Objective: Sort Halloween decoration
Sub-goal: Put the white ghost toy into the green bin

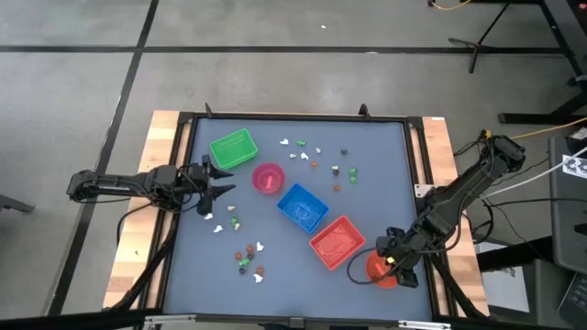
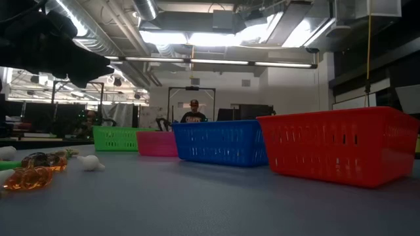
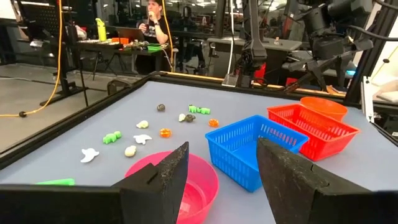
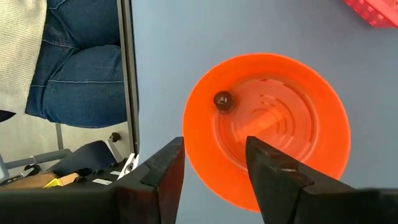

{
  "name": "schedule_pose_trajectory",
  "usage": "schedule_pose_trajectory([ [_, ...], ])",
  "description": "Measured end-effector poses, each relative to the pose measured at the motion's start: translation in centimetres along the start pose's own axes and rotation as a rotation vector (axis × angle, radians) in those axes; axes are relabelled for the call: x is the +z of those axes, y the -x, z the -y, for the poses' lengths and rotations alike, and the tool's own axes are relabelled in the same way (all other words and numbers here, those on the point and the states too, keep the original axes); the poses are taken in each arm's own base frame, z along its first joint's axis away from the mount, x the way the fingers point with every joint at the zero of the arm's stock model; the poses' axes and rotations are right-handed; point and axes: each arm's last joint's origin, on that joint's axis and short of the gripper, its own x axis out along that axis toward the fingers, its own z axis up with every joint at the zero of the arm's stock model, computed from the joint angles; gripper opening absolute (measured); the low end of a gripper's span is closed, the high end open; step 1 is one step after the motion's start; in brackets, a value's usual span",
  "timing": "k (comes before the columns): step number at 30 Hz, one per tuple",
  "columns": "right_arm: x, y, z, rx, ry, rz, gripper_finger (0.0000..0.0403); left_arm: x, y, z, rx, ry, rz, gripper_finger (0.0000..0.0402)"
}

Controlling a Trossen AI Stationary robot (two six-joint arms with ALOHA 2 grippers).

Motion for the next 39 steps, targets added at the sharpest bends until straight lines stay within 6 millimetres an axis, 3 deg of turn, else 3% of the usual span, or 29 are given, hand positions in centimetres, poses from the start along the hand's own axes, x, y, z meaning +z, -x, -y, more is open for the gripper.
schedule_pose_trajectory([
  [8, 0.0, 0.0, 0.0, 0.002, 0.000, 0.001, 0.0170, 1.4, 0.1, 0.1, 0.007, 0.025, -0.058, 0.0174],
  [22, 0.0, 0.0, 0.0, 0.002, 0.001, 0.002, 0.0170, 2.9, 0.4, 1.1, 0.079, 0.224, -0.638, 0.0174],
  [33, 0.0, 0.0, 0.0, 0.002, 0.001, 0.001, 0.0170, 1.0, -0.5, 2.3, 0.058, 0.355, -1.001, 0.0174],
  [39, 0.0, 0.0, 0.0, 0.001, 0.004, 0.001, 0.0170, -0.2, -0.7, 2.4, 0.108, 0.327, -1.147, 0.0174],
])
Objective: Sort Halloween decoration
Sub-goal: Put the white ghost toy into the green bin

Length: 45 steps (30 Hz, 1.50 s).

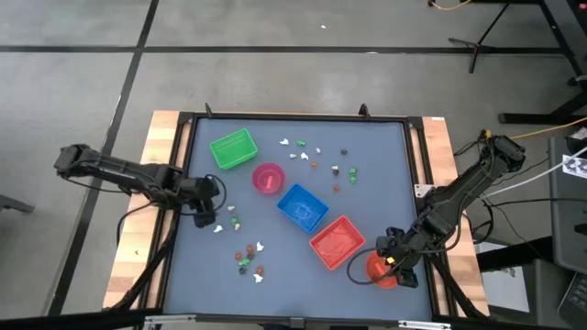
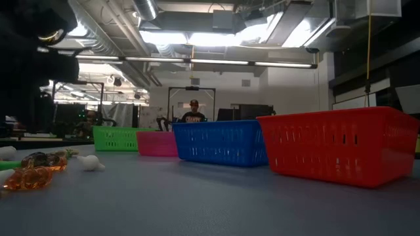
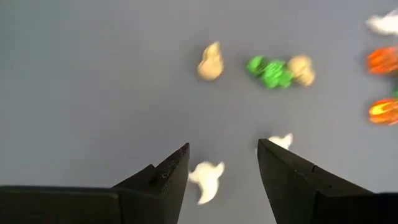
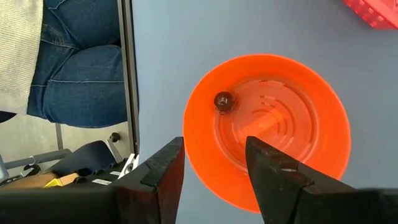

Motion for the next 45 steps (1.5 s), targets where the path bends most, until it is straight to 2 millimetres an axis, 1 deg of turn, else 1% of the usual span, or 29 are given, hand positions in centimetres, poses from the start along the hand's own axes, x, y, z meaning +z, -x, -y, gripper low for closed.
schedule_pose_trajectory([
  [3, 0.1, 0.0, 0.0, -0.013, 0.002, 0.018, 0.0170, -0.1, -0.4, -0.1, 0.025, 0.024, -0.038, 0.0174],
  [7, 0.2, 0.0, 0.1, -0.040, 0.002, 0.053, 0.0170, -0.3, -0.6, 0.0, 0.009, 0.034, -0.106, 0.0174],
  [12, 0.2, 0.0, 0.1, -0.046, 0.002, 0.060, 0.0170, -0.6, -0.8, -0.3, 0.048, 0.062, -0.167, 0.0174],
  [22, 0.2, 0.0, 0.1, -0.042, 0.000, 0.063, 0.0170, -0.6, -1.3, -0.4, 0.114, 0.057, -0.178, 0.0174],
  [33, 0.2, 0.0, 0.1, -0.040, 0.000, 0.064, 0.0170, -0.7, -2.6, 0.8, 0.118, -0.025, -0.208, 0.0174],
  [39, 0.2, 0.0, 0.1, -0.040, 0.001, 0.064, 0.0170, -0.7, -3.1, 0.9, 0.168, -0.041, -0.230, 0.0174],
  [45, 0.2, 0.0, 0.1, -0.040, 0.001, 0.064, 0.0170, -0.7, -3.2, 0.9, 0.180, -0.042, -0.232, 0.0174],
])
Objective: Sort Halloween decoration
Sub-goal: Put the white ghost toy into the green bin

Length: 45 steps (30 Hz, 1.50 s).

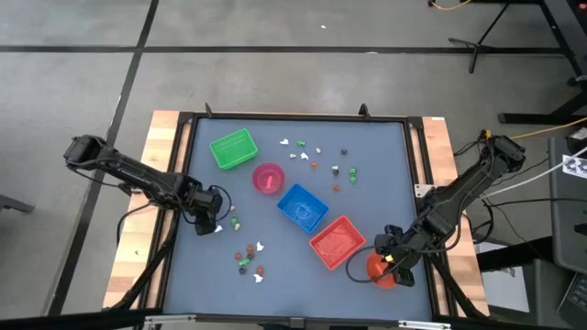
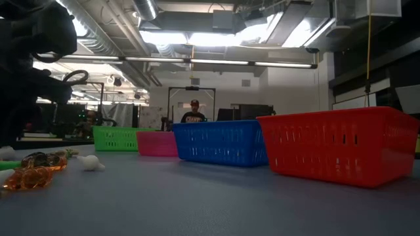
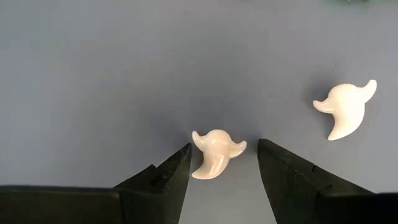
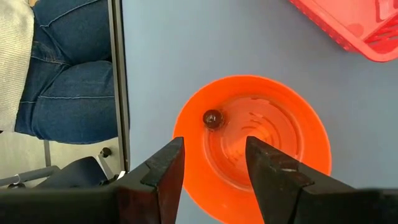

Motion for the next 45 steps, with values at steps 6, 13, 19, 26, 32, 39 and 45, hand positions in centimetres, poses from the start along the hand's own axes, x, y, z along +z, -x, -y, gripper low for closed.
schedule_pose_trajectory([
  [6, 0.00, 0.00, 0.00, 0.000, 0.000, 0.000, 0.0170, -0.02, -0.03, -0.03, 0.005, 0.000, 0.001, 0.0173],
  [13, 0.00, 0.00, 0.00, 0.000, 0.000, 0.000, 0.0170, -0.07, -0.07, -0.10, 0.014, 0.000, 0.000, 0.0149],
  [19, 0.00, 0.00, 0.00, 0.000, 0.000, 0.000, 0.0170, -0.08, -0.07, -0.14, 0.020, 0.001, 0.000, 0.0121],
  [26, 0.00, 0.00, 0.00, 0.000, 0.000, 0.000, 0.0170, -0.09, -0.09, -0.16, 0.024, 0.001, 0.001, 0.0101],
  [32, 0.00, 0.00, 0.00, 0.000, 0.000, 0.000, 0.0170, -0.09, -0.09, -0.16, 0.023, 0.001, 0.001, 0.0092],
  [39, 0.00, 0.00, 0.00, 0.000, 0.000, 0.000, 0.0170, -0.07, -0.10, -0.15, 0.022, 0.000, 0.002, 0.0076],
  [45, 0.00, 0.00, 0.00, 0.000, 0.000, 0.000, 0.0170, -0.06, -0.11, -0.12, 0.016, 0.000, 0.001, 0.0056],
])
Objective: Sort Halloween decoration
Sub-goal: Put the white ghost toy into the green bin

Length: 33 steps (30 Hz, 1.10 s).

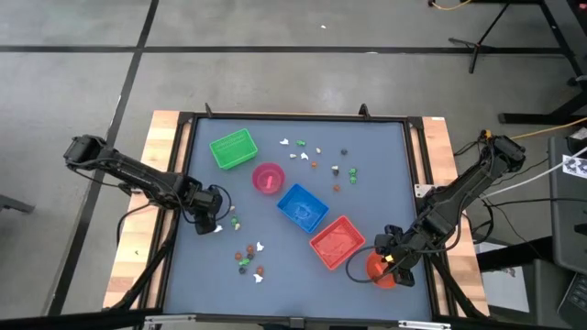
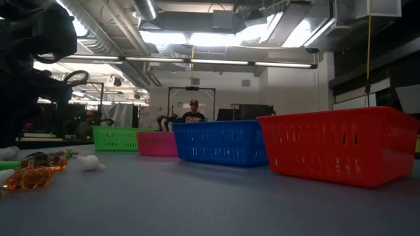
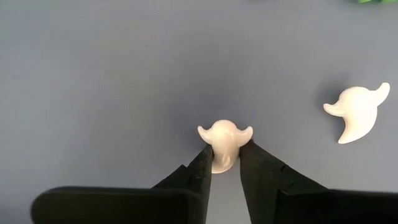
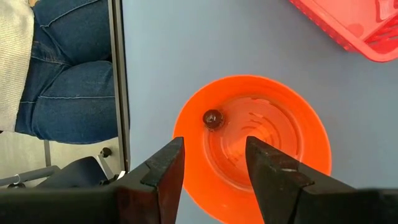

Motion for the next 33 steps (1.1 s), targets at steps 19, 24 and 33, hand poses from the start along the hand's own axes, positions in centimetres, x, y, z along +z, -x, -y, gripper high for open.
schedule_pose_trajectory([
  [19, 0.1, 0.0, 0.0, -0.016, 0.000, 0.021, 0.0170, 0.1, 0.0, 0.1, -0.013, 0.000, 0.005, 0.0034],
  [24, 0.1, 0.0, 0.0, -0.016, 0.000, 0.021, 0.0170, 0.3, 0.2, 0.3, -0.027, 0.000, 0.021, 0.0034],
  [33, 0.1, 0.0, 0.0, -0.016, 0.000, 0.021, 0.0170, 2.0, 2.3, 1.5, -0.056, -0.005, 0.132, 0.0034],
])
